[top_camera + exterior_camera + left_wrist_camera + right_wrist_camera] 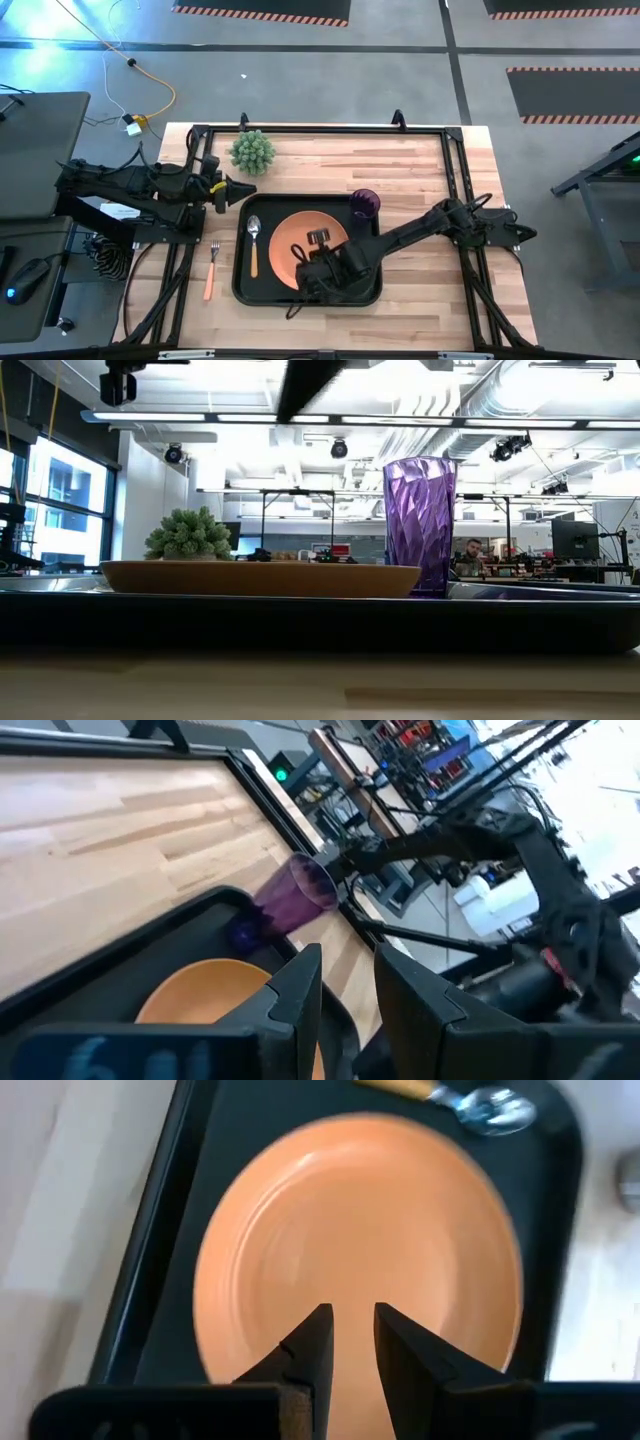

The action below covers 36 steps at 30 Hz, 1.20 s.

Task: Pick and place plate/cup/fork/spoon on tray
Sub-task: Adjust the yellow spoon on the tray

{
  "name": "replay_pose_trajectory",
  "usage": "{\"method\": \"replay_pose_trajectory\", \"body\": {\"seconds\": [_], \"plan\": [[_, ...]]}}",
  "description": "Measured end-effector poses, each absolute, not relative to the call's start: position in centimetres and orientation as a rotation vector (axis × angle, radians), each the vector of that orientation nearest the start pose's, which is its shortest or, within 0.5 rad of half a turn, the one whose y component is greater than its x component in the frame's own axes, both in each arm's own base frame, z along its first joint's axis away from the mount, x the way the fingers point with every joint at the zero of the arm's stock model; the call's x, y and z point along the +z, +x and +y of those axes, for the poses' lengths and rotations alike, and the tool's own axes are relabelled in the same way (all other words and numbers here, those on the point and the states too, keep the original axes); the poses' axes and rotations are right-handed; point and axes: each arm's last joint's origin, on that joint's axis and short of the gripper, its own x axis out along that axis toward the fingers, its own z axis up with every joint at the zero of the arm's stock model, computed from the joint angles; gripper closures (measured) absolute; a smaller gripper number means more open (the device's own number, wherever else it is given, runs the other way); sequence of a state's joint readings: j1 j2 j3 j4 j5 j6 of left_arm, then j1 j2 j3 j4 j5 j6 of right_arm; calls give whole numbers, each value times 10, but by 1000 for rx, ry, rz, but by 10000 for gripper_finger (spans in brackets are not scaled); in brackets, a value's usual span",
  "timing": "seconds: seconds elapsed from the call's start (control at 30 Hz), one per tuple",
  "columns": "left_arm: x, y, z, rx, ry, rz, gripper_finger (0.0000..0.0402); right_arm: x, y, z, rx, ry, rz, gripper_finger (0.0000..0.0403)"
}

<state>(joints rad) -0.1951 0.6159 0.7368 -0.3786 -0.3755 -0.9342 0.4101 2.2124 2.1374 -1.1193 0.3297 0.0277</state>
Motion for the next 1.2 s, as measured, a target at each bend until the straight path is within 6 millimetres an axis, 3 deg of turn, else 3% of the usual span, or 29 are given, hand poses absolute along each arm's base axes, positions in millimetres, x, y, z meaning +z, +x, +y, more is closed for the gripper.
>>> {"method": "replay_pose_trajectory", "body": {"seconds": [0.27, 0.5, 1.2], "plan": [[320, 133, -20, 182, -898, 209, 316, 327, 430, 165, -102, -195, 950, 336], [309, 134, -32, 164, -926, 337, 316, 368, 403, 156, -217, -81, 850, 336], [252, 164, -77, 299, -807, 798, 316, 437, 349, 130, -367, -16, 671, 336]]}}
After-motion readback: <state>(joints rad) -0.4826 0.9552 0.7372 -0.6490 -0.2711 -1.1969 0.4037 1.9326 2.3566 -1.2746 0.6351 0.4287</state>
